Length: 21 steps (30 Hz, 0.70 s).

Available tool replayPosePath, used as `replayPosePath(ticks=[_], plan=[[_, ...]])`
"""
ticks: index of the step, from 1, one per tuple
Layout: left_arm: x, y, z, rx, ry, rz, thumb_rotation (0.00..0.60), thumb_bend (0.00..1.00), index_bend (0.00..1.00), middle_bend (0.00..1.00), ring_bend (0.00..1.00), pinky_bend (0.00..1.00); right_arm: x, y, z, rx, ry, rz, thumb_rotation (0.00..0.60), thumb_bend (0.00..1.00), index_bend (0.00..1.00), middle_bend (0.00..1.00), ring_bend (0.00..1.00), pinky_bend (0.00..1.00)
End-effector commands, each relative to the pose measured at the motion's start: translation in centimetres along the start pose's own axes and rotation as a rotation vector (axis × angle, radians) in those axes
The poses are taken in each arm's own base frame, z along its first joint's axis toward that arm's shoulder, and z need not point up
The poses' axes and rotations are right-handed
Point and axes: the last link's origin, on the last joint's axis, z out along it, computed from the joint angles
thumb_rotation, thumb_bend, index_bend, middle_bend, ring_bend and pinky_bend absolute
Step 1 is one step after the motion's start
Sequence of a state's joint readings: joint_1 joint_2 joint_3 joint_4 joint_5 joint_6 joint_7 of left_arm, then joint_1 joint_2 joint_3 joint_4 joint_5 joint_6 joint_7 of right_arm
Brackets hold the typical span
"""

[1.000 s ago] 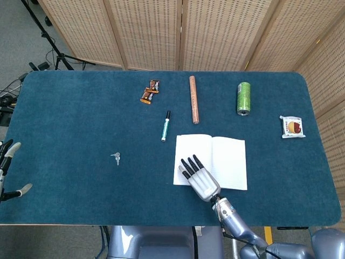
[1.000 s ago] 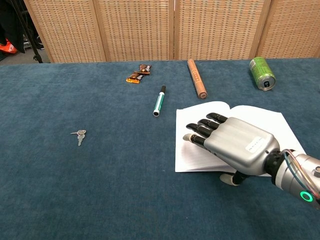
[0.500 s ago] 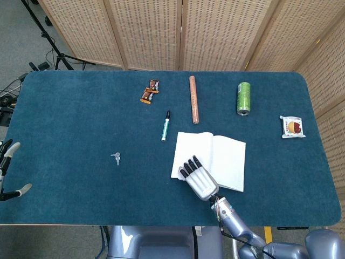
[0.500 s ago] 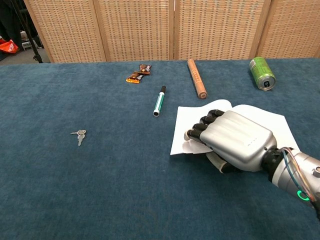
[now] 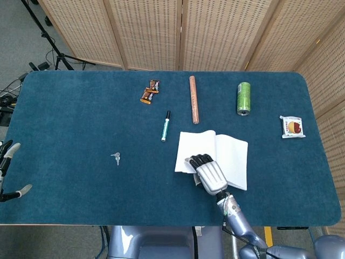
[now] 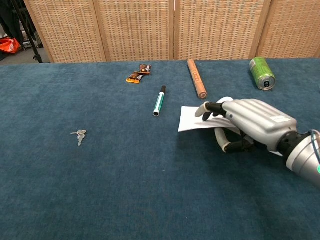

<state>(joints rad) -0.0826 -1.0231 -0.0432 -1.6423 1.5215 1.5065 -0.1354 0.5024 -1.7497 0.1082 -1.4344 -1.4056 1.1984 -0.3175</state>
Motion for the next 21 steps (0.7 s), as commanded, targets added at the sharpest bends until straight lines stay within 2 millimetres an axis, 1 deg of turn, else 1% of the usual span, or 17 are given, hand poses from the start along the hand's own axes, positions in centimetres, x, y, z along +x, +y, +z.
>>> replayPosePath(ticks=[1, 3, 4, 7, 9, 10, 11, 13, 14, 19, 21], plan=[[0.0, 0.1, 0.0, -0.001, -0.002, 0.000, 0.600, 0.00, 0.00, 0.00, 0.00, 0.00, 1.3, 1.6, -0.6, -0.117, 0.054, 0.305, 0.600, 0.80, 0.21, 0.23, 0.24, 0.23], [-0.1, 0.1, -0.1, -0.002, -0.004, 0.001, 0.600, 0.00, 0.00, 0.00, 0.00, 0.00, 1.3, 1.9, -0.7, -0.160, 0.064, 0.413, 0.600, 0.79, 0.21, 0.20, 0.23, 0.23], [-0.1, 0.2, -0.1, -0.005, -0.004, 0.001, 0.600, 0.00, 0.00, 0.00, 0.00, 0.00, 1.2, 2.1, -0.8, -0.195, 0.075, 0.506, 0.600, 0.79, 0.21, 0.18, 0.21, 0.23], [-0.1, 0.2, -0.2, -0.007, -0.003, 0.000, 0.600, 0.00, 0.00, 0.00, 0.00, 0.00, 1.1, 2.4, -0.9, -0.231, 0.081, 0.635, 0.600, 0.79, 0.20, 0.13, 0.16, 0.22], [0.0, 0.2, -0.3, -0.008, 0.000, -0.002, 0.600, 0.00, 0.00, 0.00, 0.00, 0.00, 1.1, 2.8, -1.0, -0.248, 0.097, 0.702, 0.600, 0.79, 0.15, 0.08, 0.08, 0.17], [0.0, 0.2, -0.3, -0.007, 0.001, -0.003, 0.600, 0.00, 0.00, 0.00, 0.00, 0.00, 1.1, 3.1, -1.0, -0.257, 0.110, 0.722, 0.600, 0.78, 0.10, 0.04, 0.04, 0.11], [0.0, 0.1, -0.3, -0.007, 0.002, -0.003, 0.600, 0.00, 0.00, 0.00, 0.00, 0.00, 1.1, 3.3, -1.0, -0.261, 0.120, 0.731, 0.600, 0.74, 0.05, 0.01, 0.01, 0.06], [0.0, 0.2, -0.3, -0.008, 0.002, -0.004, 0.600, 0.00, 0.00, 0.00, 0.00, 0.00, 1.2, 4.0, -1.0, -0.301, 0.166, 0.750, 0.600, 0.69, 0.00, 0.00, 0.00, 0.00], [0.0, 0.2, -0.3, -0.008, 0.002, -0.004, 0.600, 0.00, 0.00, 0.00, 0.00, 0.00, 1.2, 4.2, -1.0, -0.317, 0.180, 0.750, 0.600, 0.67, 0.00, 0.00, 0.00, 0.00], [0.0, 0.2, -0.4, -0.013, 0.000, -0.003, 0.600, 0.00, 0.00, 0.00, 0.00, 0.00, 1.7, 6.2, -1.1, -0.436, 0.284, 0.732, 0.600, 0.65, 0.00, 0.00, 0.00, 0.00], [0.1, 0.2, -0.4, -0.013, 0.003, -0.004, 0.600, 0.00, 0.00, 0.00, 0.00, 0.00, 1.9, 7.1, -1.6, -0.463, 0.301, 0.682, 0.600, 0.64, 0.00, 0.00, 0.00, 0.00]])
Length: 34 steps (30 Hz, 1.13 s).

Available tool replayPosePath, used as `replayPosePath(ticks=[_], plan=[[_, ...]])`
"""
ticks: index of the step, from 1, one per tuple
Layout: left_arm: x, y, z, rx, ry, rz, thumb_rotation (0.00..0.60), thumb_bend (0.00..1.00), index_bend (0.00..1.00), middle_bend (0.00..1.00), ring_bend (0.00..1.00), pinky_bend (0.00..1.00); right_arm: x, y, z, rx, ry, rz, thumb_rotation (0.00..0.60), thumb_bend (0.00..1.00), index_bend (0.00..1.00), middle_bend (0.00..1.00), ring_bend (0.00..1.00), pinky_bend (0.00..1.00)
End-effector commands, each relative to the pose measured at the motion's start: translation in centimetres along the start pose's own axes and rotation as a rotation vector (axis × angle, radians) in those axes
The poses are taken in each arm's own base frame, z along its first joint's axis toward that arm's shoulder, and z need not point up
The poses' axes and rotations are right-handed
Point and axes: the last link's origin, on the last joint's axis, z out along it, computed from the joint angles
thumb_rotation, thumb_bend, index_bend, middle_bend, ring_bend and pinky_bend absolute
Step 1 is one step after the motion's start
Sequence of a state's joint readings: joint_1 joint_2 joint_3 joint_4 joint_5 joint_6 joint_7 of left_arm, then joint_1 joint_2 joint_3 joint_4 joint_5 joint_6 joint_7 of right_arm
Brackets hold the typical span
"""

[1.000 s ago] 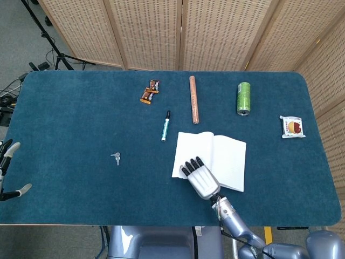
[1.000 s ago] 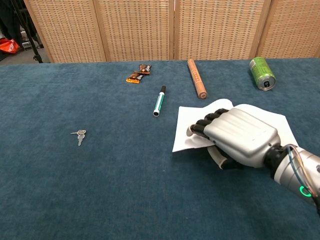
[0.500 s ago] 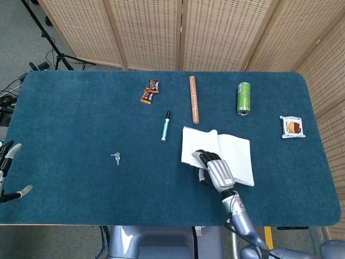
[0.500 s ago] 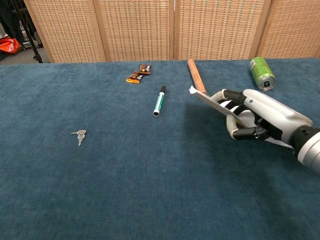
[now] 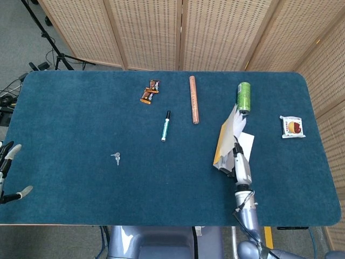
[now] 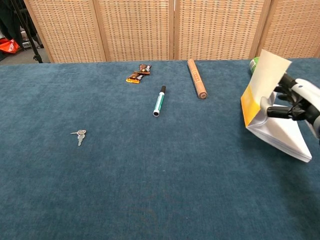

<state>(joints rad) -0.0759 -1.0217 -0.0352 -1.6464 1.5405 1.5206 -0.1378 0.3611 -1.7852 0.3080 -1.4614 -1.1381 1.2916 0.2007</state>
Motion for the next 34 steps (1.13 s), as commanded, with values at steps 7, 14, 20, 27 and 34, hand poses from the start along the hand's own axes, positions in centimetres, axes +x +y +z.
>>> replayPosePath(ticks=[7, 14, 20, 27, 34], plan=[[0.0, 0.1, -0.1, -0.006, -0.001, -0.001, 0.600, 0.00, 0.00, 0.00, 0.00, 0.00, 3.1, 2.3, -0.5, -0.042, 0.089, -0.242, 0.600, 0.53, 0.00, 0.00, 0.00, 0.00], [0.1, 0.1, -0.5, -0.013, 0.002, -0.003, 0.600, 0.00, 0.00, 0.00, 0.00, 0.00, 5.4, 3.6, -2.1, -0.059, 0.089, -0.576, 0.600, 0.31, 0.00, 0.00, 0.00, 0.00], [0.3, 0.0, -0.6, -0.013, 0.010, -0.009, 0.600, 0.00, 0.00, 0.00, 0.00, 0.00, 8.6, 3.0, -2.8, 0.006, 0.197, -0.774, 0.600, 0.17, 0.00, 0.00, 0.00, 0.00], [0.2, 0.0, -0.5, -0.010, 0.007, -0.004, 0.600, 0.00, 0.00, 0.00, 0.00, 0.00, 12.6, 2.9, -5.6, 0.096, 0.174, -0.899, 0.600, 0.04, 0.00, 0.00, 0.00, 0.00], [-0.2, 0.2, -0.3, -0.011, -0.005, 0.023, 0.600, 0.00, 0.00, 0.00, 0.00, 0.00, 14.9, 3.2, -8.2, 0.192, 0.089, -0.965, 0.600, 0.04, 0.00, 0.00, 0.00, 0.00]])
